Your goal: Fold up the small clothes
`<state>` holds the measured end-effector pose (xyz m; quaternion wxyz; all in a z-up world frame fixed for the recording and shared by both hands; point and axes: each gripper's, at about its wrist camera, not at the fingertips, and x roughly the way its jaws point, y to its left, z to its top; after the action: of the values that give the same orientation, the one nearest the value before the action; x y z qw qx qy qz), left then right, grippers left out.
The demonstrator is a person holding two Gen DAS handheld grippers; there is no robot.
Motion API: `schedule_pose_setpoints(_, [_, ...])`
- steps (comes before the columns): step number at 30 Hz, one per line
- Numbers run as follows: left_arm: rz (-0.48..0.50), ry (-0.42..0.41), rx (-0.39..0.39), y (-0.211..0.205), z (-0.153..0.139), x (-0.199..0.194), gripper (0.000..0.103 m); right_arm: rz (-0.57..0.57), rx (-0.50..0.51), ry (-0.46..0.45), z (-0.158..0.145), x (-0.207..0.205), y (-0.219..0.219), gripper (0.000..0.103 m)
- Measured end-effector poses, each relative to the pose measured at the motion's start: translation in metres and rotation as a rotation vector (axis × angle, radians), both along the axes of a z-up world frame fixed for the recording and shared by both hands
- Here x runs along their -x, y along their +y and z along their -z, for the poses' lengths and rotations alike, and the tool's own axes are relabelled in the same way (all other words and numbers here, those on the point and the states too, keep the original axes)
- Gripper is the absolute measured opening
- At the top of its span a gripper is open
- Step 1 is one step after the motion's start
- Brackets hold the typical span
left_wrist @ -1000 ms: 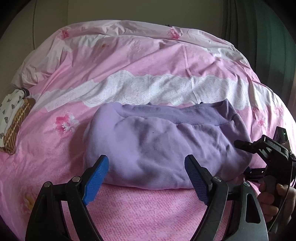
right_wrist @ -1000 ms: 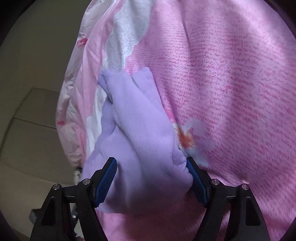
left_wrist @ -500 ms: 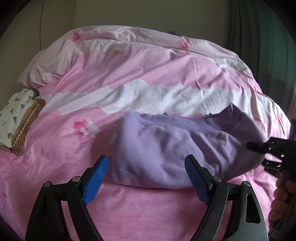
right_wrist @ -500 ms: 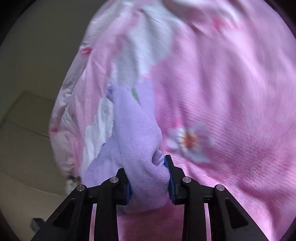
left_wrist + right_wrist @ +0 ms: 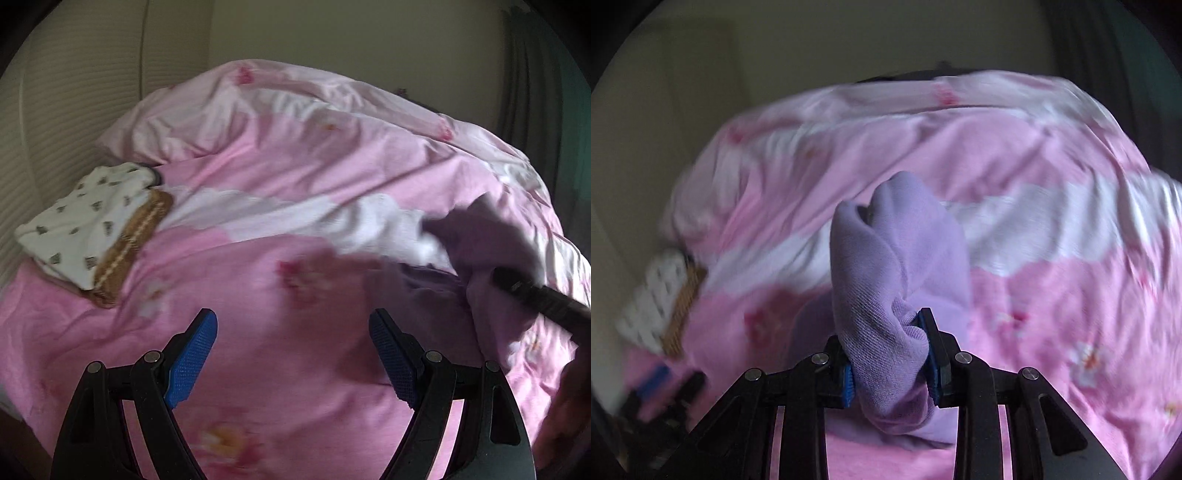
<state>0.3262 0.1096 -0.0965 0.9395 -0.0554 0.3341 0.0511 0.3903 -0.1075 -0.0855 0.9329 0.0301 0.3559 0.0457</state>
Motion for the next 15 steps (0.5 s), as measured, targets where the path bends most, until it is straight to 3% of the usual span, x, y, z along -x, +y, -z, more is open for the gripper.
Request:
schedule_pose_setpoints(7, [-0.053,0.025,0.02,0.037,0.016,0.008,0.084,-0.019,0.247,0.032,0.048,0.001,0.071,0.032])
schedule_pose_setpoints(15, [-0.096,0.033,0.062,0.067,0.024,0.014,0.084,-0.027,0.335,0.038,0.066,0.014,0.098,0.042])
